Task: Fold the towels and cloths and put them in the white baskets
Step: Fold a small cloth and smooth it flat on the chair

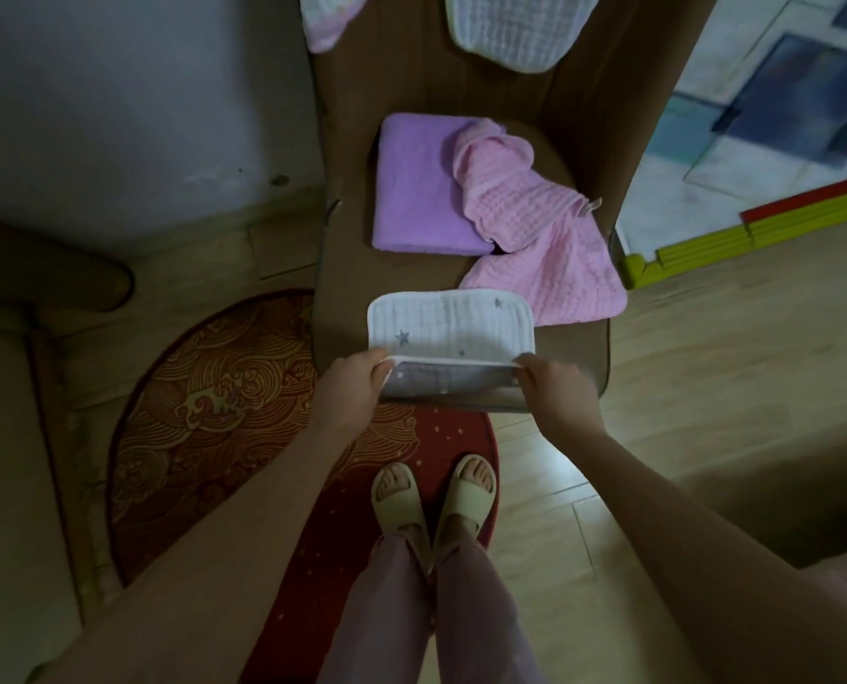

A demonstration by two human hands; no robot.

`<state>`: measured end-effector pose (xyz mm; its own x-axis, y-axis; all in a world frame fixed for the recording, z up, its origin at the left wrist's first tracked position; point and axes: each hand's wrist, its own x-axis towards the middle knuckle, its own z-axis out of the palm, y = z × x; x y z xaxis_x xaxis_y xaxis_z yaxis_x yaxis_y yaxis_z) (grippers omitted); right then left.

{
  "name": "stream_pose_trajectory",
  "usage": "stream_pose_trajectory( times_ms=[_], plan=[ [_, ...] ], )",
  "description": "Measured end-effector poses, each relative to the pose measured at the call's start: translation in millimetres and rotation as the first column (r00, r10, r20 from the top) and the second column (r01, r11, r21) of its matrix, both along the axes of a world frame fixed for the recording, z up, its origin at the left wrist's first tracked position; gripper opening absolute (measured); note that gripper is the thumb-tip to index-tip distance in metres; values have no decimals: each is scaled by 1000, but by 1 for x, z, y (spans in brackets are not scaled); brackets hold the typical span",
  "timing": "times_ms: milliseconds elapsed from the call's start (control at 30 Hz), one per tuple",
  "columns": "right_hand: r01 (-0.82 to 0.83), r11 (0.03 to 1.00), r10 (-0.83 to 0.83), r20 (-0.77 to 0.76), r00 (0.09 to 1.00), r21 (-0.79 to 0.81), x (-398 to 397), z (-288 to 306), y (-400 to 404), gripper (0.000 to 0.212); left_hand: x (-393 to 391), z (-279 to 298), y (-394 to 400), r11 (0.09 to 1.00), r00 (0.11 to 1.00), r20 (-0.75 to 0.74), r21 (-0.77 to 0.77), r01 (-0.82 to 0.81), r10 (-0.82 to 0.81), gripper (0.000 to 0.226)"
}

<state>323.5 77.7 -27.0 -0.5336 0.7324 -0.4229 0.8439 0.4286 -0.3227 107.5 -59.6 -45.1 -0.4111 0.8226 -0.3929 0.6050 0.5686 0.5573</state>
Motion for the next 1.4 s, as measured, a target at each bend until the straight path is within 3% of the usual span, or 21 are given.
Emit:
stream_pose_trajectory(
  times_ms=[167,433,600,700,800,900,1000,1267,1400],
  plan=[
    [186,982,-179,-123,976,45,-49,-24,47,30,-14,-26,47,983,976,-127,70,-170,178,32],
    [144,986,-144,-7,990,83,-60,-70,68,33,-16,-58,81,961,933,-236,16,-276,272,31],
    [156,983,-155,-13,988,96,-59,-77,64,29,-17,-62,85,955,912,-296,1,-298,285,29],
    [190,970,-179,-87,980,150,-61,-75,64,21,-17,-64,86,939,907,-249,37,-342,340,28],
    [58,916,7,-160,987,397,-60,-68,52,43,-13,-62,77,871,873,-72,146,-470,483,30],
    [-211,881,310,-179,934,424,-65,-74,33,59,-6,-51,63,747,788,93,269,-608,608,40],
    [-347,845,425,-120,897,406,-73,-92,24,54,2,-46,51,690,732,190,248,-680,654,38],
    [-440,838,468,-11,884,323,-82,-118,21,58,16,-60,43,713,744,205,214,-668,636,24],
    [-433,846,451,16,893,311,-88,-123,17,61,15,-65,42,815,854,109,259,-519,509,29]
  ],
)
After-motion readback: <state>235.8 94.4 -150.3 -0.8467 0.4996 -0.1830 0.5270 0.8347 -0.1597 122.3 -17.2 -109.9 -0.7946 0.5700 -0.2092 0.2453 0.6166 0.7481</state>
